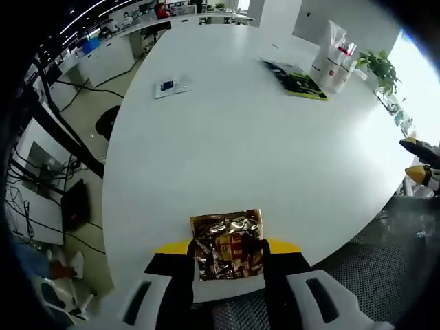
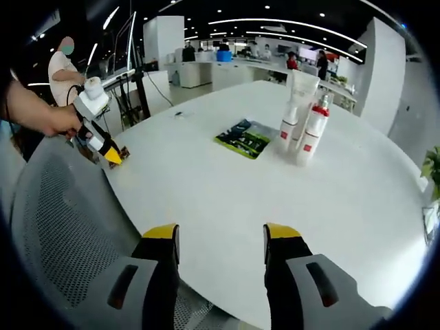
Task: Arrange the skincare products in the storage area until every visible bottle or jar stands upright without overlapping.
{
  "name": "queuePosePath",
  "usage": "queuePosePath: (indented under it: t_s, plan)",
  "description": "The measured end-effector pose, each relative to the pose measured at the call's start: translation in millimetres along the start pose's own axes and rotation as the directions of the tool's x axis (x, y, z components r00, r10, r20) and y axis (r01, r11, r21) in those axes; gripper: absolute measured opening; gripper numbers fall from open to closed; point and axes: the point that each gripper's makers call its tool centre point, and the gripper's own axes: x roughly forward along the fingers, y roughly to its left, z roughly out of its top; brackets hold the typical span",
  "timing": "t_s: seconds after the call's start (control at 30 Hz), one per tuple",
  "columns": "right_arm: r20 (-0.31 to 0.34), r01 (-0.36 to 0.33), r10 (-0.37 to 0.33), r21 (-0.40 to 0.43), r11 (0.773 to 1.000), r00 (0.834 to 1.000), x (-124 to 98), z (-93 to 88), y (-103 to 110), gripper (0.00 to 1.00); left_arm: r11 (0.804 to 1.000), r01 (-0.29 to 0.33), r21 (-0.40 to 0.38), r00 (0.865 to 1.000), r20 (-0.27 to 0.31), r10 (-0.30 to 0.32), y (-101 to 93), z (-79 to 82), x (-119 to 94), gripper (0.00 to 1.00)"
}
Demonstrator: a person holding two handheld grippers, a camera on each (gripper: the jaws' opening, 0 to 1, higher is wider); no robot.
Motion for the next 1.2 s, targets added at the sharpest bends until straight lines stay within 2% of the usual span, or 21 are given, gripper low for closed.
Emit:
queuePosePath:
  t_s: [0.1, 0.23, 0.3, 0.37, 0.47, 0.53, 0.57, 0.63, 0.67, 0.7, 0.8, 0.9, 1.0, 1.1, 1.2]
  plan:
    - [0.000, -0.005, 0.006, -0.015, 1.000, 1.000, 0, 2.5, 3, 0.49, 1.000, 0.024, -0.008, 1.000, 0.006, -0.024, -4.2, 1.0, 0, 0.40]
    - [0.027, -0.002, 0.003, -0.039, 0.999, 1.000, -5, 15.0, 7, 0.49, 0.999, 0.049, 0.021, 0.999, 0.008, -0.049, -12.3, 2.6, -2, 0.40]
    - [0.033, -0.030, 0.030, 0.005, 1.000, 0.999, -5, 20.8, 13, 0.48, 0.997, 0.072, 0.035, 0.997, 0.030, -0.073, -19.1, 8.4, -4, 0.40]
    - [0.100, -0.104, 0.096, 0.081, 0.991, 0.990, -6, 38.5, 28, 0.47, 0.994, 0.089, 0.063, 0.993, 0.067, -0.093, -26.1, 16.2, -7, 0.40]
    - [0.118, -0.200, 0.184, 0.149, 0.968, 0.976, -3, 48.0, 48, 0.47, 0.991, 0.121, 0.048, 0.989, 0.078, -0.125, -39.9, 18.3, -12, 0.40]
    - [0.145, -0.256, 0.231, 0.187, 0.948, 0.962, 1, 54.2, 63, 0.44, 0.986, 0.163, 0.035, 0.979, 0.122, -0.166, -58.4, 26.2, -15, 0.40]
    - [0.148, -0.316, 0.287, 0.229, 0.921, 0.946, 3, 55.6, 76, 0.43, 0.984, 0.174, 0.032, 0.976, 0.124, -0.176, -62.3, 26.6, -15, 0.40]
    - [0.160, -0.364, 0.330, 0.295, 0.884, 0.931, 9, 56.5, 91, 0.42, 0.977, 0.212, 0.028, 0.966, 0.143, -0.214, -81.5, 29.5, -16, 0.40]
    - [0.158, -0.368, 0.334, 0.304, 0.879, 0.929, 11, 56.0, 94, 0.41, 0.974, 0.225, 0.034, 0.964, 0.141, -0.227, -91.3, 27.7, -16, 0.40]
    - [0.147, -0.367, 0.338, 0.281, 0.887, 0.930, 14, 54.4, 98, 0.39, 0.971, 0.236, 0.042, 0.961, 0.140, -0.240, -98.8, 26.1, -16, 0.40]
    - [0.136, -0.378, 0.354, 0.271, 0.885, 0.925, 16, 51.5, 103, 0.33, 0.955, 0.280, 0.099, 0.948, 0.128, -0.292, -123.0, 20.5, -19, 0.40]
    - [0.130, -0.406, 0.384, 0.299, 0.864, 0.914, 16, 47.6, 101, 0.27, 0.941, 0.301, 0.155, 0.939, 0.121, -0.321, -139.8, 16.2, -25, 0.40]
    - [0.132, -0.402, 0.381, 0.350, 0.846, 0.915, 18, 45.2, 96, 0.24, 0.930, 0.324, 0.175, 0.928, 0.133, -0.348, -149.1, 17.2, -30, 0.40]
    - [0.132, -0.444, 0.429, 0.404, 0.800, 0.894, 18, 43.4, 105, 0.23, 0.920, 0.335, 0.205, 0.918, 0.148, -0.367, -156.6, 19.9, -36, 0.40]
    - [0.124, -0.467, 0.457, 0.389, 0.794, 0.881, 19, 42.2, 113, 0.22, 0.914, 0.341, 0.220, 0.910, 0.165, -0.380, -161.4, 22.1, -40, 0.40]
